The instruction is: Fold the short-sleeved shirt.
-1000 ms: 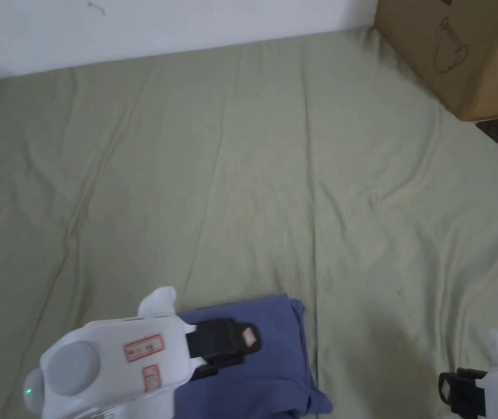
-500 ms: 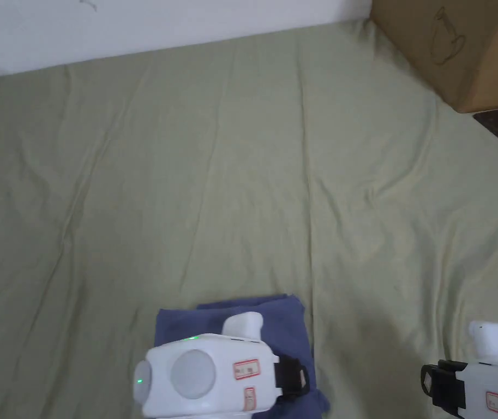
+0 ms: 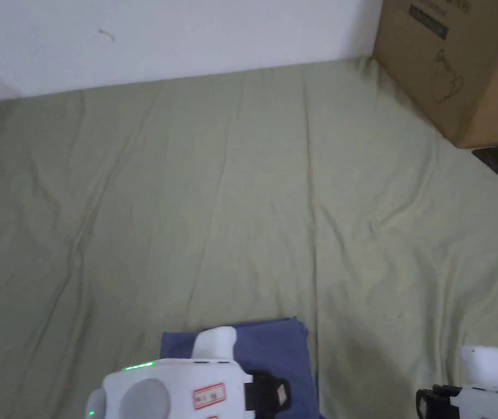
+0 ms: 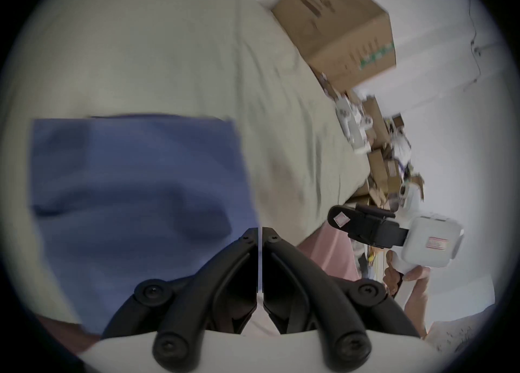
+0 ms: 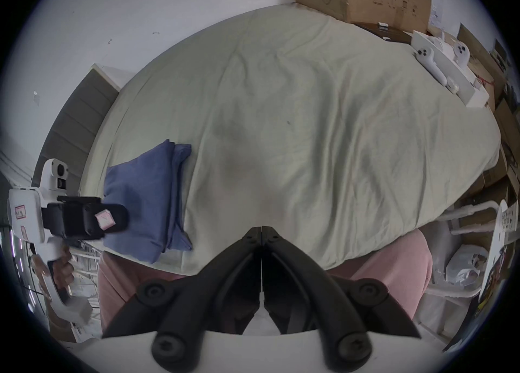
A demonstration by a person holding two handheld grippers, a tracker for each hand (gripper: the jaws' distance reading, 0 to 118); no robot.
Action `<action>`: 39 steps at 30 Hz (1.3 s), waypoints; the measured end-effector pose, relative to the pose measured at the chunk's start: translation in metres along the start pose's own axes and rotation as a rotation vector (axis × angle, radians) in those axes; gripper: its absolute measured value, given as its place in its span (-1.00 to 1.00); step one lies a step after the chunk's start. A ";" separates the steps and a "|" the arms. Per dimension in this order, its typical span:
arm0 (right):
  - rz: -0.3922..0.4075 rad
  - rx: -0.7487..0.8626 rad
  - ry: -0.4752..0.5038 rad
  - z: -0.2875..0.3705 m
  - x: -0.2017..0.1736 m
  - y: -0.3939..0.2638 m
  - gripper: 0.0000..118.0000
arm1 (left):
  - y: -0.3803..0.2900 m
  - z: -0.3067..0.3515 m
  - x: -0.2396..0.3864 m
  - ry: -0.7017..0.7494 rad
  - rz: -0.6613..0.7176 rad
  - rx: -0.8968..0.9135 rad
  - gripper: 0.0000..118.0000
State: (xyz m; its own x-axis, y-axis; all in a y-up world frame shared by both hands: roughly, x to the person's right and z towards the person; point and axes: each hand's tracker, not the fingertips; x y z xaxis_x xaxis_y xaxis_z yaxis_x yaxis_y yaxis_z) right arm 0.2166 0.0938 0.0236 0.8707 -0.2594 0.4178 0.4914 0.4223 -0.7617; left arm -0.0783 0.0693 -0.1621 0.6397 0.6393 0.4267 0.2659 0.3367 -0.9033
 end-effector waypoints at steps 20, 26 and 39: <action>0.535 -0.202 0.009 -0.126 -0.174 0.031 -1.00 | -0.061 0.102 -0.141 0.072 0.413 0.169 0.33; 0.488 -0.160 0.050 -0.119 -0.167 0.039 -1.00 | -0.044 0.079 -0.144 -0.130 0.386 0.171 0.90; 0.377 -0.174 0.082 -0.116 -0.160 0.040 -1.00 | 0.011 0.011 -0.140 -0.185 0.304 0.017 -0.45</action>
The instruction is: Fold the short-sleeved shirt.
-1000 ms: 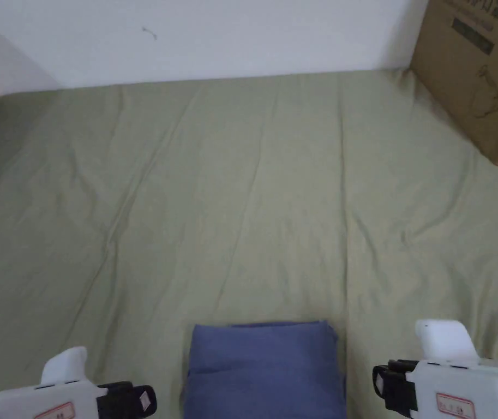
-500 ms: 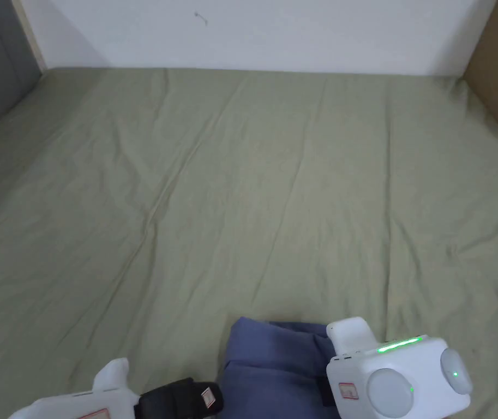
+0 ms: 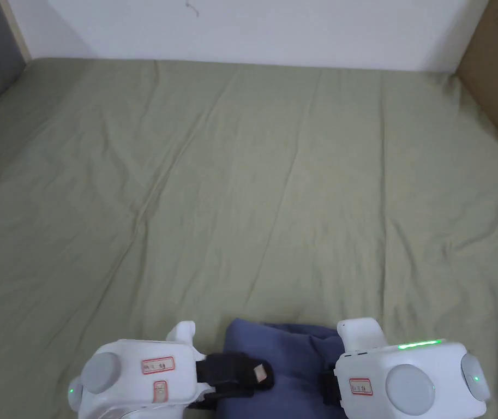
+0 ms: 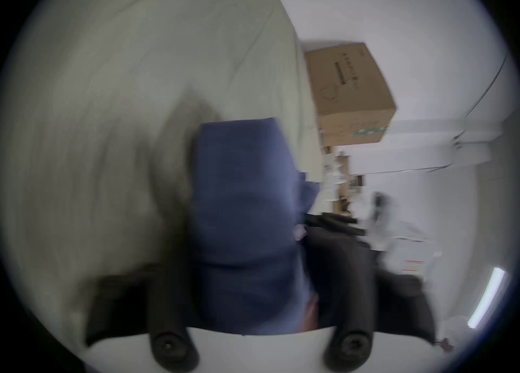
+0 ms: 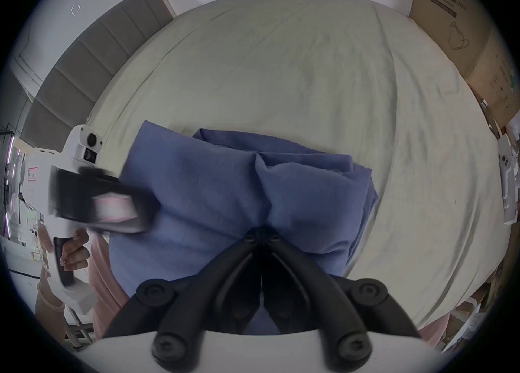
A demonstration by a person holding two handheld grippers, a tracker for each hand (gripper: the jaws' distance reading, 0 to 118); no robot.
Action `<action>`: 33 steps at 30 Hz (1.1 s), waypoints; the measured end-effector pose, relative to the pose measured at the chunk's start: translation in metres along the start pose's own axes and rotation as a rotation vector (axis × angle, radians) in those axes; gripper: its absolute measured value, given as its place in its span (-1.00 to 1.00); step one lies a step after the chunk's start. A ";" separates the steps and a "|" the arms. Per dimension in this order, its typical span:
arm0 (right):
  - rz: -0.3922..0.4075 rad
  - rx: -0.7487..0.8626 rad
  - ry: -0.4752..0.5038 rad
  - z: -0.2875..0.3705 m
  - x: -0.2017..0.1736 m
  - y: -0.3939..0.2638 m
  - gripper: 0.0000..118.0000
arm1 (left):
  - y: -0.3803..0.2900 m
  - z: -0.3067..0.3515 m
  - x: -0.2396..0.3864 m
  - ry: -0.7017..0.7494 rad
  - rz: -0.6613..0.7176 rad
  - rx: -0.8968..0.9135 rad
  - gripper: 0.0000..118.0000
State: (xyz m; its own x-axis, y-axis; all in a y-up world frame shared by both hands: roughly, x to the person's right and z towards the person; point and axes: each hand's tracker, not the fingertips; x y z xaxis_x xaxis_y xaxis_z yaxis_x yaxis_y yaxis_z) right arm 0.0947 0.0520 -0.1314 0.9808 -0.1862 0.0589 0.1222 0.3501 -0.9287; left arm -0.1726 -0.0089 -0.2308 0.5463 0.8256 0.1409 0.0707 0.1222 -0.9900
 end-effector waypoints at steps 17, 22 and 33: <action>-0.065 0.188 -0.027 0.060 -0.015 0.017 -1.00 | 0.093 0.207 -0.035 0.763 -0.217 0.092 -0.50; -0.093 0.180 -0.025 0.058 -0.015 0.019 -1.00 | 0.128 0.252 -0.066 1.345 -0.301 0.065 -0.49; -0.103 0.133 -0.039 0.049 -0.008 0.013 -1.00 | 0.126 0.298 -0.081 1.368 -0.159 0.205 0.66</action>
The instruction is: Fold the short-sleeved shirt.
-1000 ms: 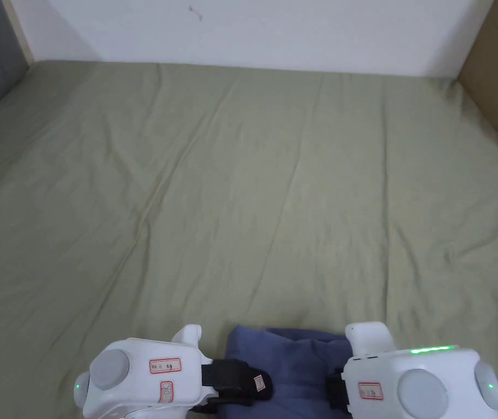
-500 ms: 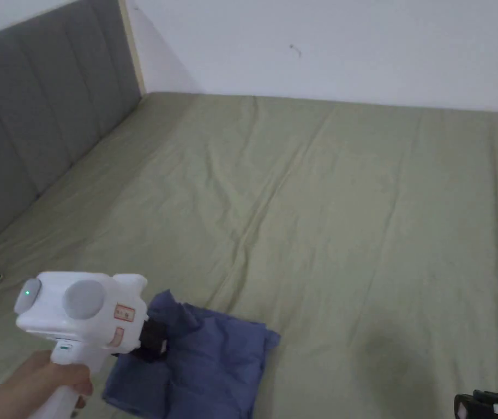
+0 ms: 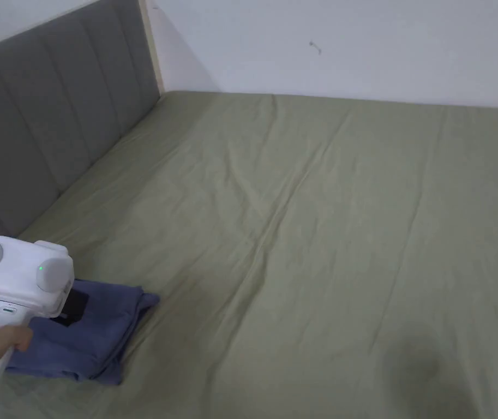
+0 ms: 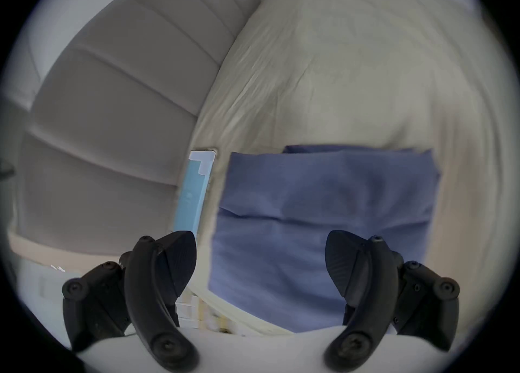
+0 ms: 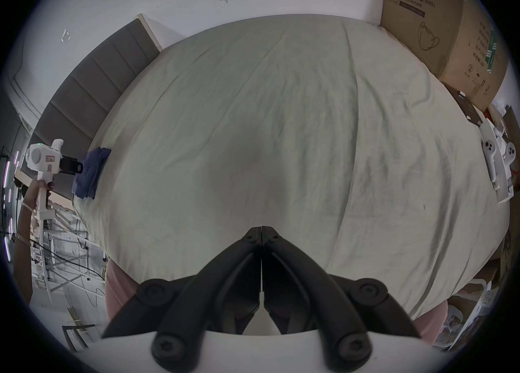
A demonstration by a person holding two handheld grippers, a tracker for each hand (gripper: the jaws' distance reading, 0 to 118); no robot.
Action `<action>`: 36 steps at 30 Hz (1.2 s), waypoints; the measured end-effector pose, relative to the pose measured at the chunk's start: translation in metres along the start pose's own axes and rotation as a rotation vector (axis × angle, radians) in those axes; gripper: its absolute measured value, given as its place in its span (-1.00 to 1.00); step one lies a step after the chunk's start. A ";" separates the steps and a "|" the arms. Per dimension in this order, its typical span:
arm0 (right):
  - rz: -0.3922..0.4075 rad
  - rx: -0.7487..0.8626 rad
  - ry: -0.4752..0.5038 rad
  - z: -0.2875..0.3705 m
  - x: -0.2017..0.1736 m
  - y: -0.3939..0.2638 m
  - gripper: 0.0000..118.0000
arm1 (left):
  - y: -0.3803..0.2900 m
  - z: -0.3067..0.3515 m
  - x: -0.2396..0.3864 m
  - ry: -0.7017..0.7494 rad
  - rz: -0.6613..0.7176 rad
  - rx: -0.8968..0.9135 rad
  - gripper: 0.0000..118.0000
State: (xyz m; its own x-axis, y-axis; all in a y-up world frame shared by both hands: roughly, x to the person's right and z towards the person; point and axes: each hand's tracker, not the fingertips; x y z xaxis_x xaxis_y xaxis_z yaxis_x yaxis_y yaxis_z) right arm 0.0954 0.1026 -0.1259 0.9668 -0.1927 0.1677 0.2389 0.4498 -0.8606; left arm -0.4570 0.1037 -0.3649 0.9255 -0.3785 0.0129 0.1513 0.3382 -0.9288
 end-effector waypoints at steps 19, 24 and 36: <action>-0.068 0.266 0.009 0.067 0.047 -0.013 -1.00 | -0.124 0.227 0.248 -0.435 0.137 0.506 -1.00; -0.014 0.505 -0.080 0.107 0.044 -0.016 -1.00 | -0.141 0.296 0.285 -0.334 0.082 0.734 -1.00; 0.121 0.996 -0.306 0.189 0.010 -0.021 -1.00 | -0.159 0.381 0.274 -0.345 0.119 1.108 -1.00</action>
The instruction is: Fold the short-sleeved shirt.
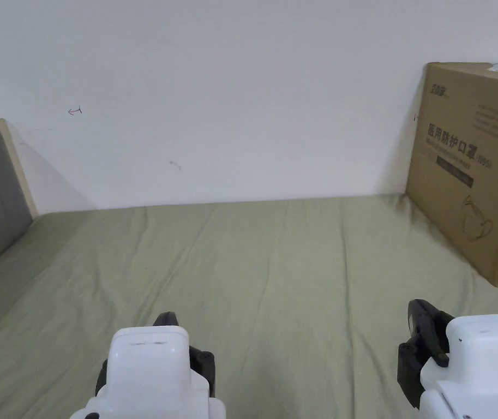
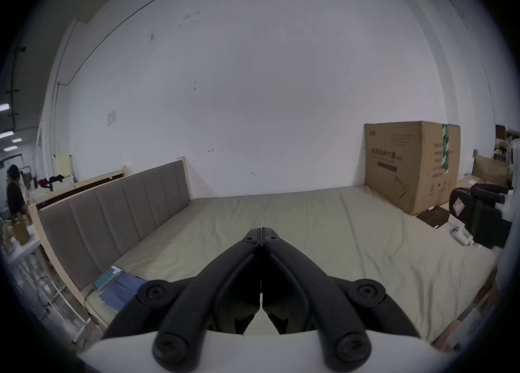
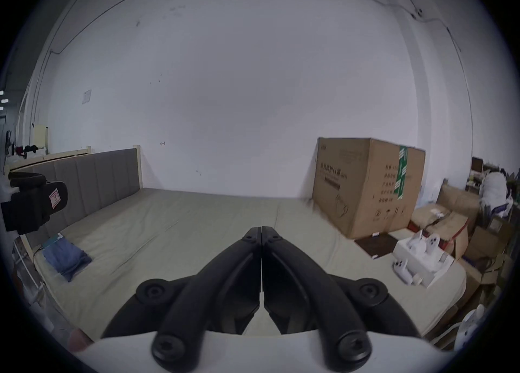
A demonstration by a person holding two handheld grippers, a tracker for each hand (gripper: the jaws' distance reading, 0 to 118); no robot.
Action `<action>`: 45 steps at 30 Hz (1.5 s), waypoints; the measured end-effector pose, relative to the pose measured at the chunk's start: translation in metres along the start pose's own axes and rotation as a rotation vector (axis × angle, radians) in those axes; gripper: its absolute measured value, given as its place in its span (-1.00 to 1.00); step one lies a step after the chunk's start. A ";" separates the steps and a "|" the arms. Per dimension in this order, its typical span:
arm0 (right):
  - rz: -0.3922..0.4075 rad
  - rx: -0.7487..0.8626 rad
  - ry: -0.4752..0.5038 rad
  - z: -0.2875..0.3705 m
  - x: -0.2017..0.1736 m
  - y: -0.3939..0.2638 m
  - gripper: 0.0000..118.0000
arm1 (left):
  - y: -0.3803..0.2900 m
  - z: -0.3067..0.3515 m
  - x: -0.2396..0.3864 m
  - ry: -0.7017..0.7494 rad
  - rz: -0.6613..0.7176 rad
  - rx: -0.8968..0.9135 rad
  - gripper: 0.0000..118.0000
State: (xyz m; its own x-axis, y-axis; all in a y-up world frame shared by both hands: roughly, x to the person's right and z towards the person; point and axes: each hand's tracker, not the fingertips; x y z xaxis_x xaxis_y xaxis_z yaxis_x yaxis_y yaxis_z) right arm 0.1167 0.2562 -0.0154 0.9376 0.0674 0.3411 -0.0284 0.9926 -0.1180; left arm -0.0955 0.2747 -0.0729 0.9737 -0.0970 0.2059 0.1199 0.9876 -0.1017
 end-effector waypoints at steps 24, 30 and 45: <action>0.039 0.010 -0.008 -0.002 -0.001 0.003 0.92 | -0.001 -0.008 0.003 -0.057 -0.006 -0.033 0.92; 0.045 0.043 -0.041 -0.001 0.001 0.007 0.97 | 0.005 -0.008 -0.004 -0.072 0.060 -0.035 0.92; 0.024 0.021 -0.048 -0.007 0.007 0.003 0.97 | 0.008 -0.007 -0.012 -0.068 0.089 -0.033 0.91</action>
State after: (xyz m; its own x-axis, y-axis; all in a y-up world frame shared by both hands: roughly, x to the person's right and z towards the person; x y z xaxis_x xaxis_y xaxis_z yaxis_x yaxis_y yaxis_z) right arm 0.1256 0.2593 -0.0200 0.9189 0.0957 0.3828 -0.0587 0.9925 -0.1073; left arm -0.1048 0.2827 -0.0833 0.9656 0.0004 0.2599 0.0411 0.9872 -0.1541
